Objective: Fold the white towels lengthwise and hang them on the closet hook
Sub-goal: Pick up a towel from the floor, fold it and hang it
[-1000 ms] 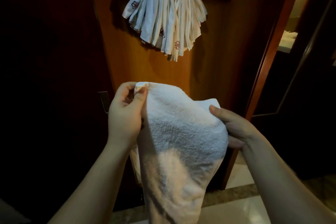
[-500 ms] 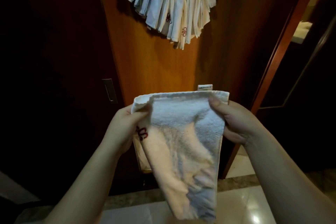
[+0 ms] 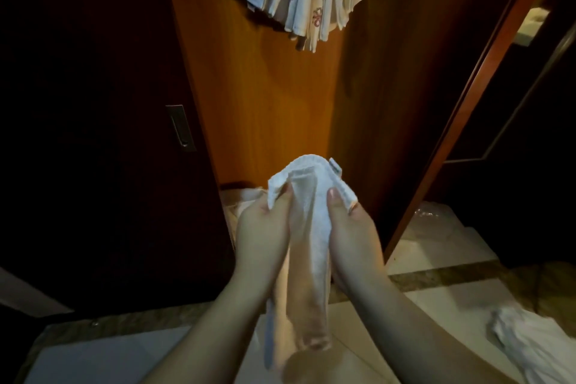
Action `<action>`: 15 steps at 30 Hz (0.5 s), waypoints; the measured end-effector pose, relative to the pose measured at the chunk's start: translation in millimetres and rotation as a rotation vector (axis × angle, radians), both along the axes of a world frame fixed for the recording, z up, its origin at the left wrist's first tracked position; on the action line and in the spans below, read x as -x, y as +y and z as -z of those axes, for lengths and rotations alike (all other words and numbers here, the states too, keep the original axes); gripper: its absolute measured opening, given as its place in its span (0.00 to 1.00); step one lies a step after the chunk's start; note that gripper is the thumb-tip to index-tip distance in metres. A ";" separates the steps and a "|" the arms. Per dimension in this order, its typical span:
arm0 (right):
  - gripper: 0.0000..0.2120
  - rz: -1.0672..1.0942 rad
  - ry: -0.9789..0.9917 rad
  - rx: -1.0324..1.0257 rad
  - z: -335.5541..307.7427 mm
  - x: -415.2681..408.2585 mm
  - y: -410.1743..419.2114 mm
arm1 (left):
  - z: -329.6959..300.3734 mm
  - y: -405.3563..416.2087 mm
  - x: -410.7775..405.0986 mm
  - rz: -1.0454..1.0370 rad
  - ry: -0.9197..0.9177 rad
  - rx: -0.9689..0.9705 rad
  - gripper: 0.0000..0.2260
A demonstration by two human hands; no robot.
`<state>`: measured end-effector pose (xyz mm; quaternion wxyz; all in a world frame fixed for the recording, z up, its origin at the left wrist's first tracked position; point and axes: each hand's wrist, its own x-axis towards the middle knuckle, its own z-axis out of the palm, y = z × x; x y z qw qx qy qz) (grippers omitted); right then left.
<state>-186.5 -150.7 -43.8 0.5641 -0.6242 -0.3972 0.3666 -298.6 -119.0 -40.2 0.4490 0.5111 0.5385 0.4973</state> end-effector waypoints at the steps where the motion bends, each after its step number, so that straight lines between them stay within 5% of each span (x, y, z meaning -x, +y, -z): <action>1: 0.14 -0.039 0.012 -0.010 2.1 5.1 -3.5 | -2.0 -10.1 -5.1 0.031 0.002 -0.016 0.15; 4: 0.14 -0.166 0.044 -0.078 2.8 12.0 -7.8 | -6.5 -32.3 -14.2 0.111 0.021 -0.131 0.21; 9: 0.14 -0.195 0.165 -0.106 -0.5 8.0 -3.9 | -13.9 -26.5 -11.1 0.064 -0.120 -0.084 0.12; 12: 0.23 -0.139 0.205 -0.113 -1.7 6.6 -3.4 | -13.1 -17.3 -5.6 0.000 -0.135 -0.079 0.12; 15: 0.18 -0.190 0.154 -0.140 -0.7 12.3 -9.0 | -12.4 -18.7 -7.8 0.032 -0.143 -0.113 0.11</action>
